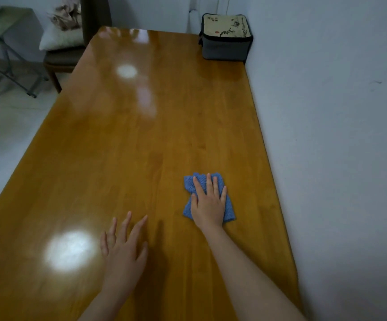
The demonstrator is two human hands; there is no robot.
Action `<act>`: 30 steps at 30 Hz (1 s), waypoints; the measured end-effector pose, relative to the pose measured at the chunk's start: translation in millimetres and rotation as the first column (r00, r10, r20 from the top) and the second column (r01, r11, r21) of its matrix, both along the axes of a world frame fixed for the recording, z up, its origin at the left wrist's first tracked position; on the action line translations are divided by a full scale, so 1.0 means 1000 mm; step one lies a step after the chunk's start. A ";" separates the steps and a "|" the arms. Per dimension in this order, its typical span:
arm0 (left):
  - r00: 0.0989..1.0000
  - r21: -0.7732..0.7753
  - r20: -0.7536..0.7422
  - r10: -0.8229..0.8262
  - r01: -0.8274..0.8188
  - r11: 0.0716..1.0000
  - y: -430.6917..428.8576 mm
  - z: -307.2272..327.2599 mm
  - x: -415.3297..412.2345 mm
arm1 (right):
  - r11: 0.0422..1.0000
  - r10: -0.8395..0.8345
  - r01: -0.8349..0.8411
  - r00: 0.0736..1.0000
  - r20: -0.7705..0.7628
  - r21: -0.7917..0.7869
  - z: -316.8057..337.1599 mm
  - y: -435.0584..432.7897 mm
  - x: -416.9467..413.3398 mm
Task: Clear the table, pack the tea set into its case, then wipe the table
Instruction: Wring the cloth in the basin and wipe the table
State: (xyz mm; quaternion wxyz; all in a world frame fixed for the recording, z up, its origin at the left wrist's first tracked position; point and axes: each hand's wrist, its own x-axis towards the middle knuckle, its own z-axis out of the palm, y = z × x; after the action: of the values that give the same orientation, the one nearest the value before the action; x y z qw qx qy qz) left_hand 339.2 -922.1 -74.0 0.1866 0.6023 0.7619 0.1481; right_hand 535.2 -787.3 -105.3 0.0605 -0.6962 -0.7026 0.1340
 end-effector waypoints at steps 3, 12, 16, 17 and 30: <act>1.000 0.003 -0.013 -0.021 0.021 1.000 -0.007 0.001 -0.021 | 0.998 0.060 -0.060 0.998 -0.001 0.008 -0.001 -0.029 -0.039; 0.999 0.035 -0.030 -0.018 0.019 0.999 -0.033 0.010 -0.099 | 0.978 0.206 -0.206 0.978 0.028 -0.021 -0.002 -0.112 -0.153; 1.000 0.003 -0.021 -0.014 0.014 1.000 -0.045 0.016 -0.131 | 0.970 0.244 -0.244 0.968 0.056 0.002 -0.006 -0.140 -0.166; 0.999 -0.002 -0.027 -0.023 0.023 1.000 -0.047 0.018 -0.138 | 0.967 0.254 -0.255 0.966 0.055 0.017 -0.007 -0.148 -0.165; 0.994 -0.063 0.044 -0.104 0.107 0.992 -0.065 0.022 -0.144 | 0.963 -0.258 0.258 0.966 -0.016 0.079 -0.007 -0.178 -0.047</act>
State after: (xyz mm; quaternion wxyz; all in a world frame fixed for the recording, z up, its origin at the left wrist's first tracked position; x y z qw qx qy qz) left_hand 195.1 -986.8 -52.0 0.2290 0.6322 0.7295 0.1254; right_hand 488.6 -965.5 -112.7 0.1075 -0.7784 -0.6106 0.0986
